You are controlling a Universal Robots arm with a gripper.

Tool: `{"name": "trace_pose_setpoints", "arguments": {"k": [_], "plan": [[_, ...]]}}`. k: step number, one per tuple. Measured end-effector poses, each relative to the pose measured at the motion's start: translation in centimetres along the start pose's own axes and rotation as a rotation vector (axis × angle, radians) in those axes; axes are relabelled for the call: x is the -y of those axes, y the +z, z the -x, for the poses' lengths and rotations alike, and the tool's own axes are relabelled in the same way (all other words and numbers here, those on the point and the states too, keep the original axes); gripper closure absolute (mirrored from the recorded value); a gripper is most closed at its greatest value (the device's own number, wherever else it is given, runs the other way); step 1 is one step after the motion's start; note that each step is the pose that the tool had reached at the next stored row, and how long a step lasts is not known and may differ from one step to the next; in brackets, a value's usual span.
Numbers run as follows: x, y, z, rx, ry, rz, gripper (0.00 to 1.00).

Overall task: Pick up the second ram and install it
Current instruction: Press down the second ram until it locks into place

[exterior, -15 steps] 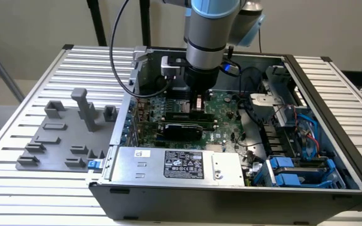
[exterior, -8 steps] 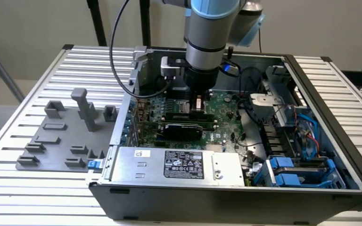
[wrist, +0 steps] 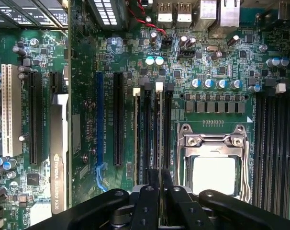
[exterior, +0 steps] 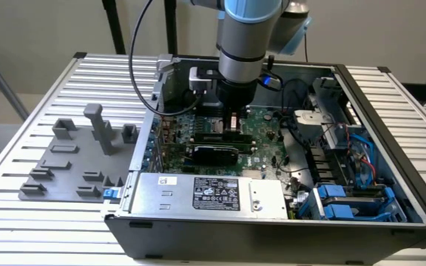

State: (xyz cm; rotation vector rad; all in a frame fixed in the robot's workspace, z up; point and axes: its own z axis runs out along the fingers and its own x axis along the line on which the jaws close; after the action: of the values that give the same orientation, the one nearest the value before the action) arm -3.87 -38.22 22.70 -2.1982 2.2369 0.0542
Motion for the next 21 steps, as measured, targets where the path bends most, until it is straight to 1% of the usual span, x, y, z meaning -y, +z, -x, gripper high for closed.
{"name": "trace_pose_setpoints", "arguments": {"k": [10,21], "plan": [[0.0,0.08,0.0,0.0001,0.001,-0.0002,1.0],[0.0,0.1,0.01,0.0007,0.02,-0.0007,1.0]]}}
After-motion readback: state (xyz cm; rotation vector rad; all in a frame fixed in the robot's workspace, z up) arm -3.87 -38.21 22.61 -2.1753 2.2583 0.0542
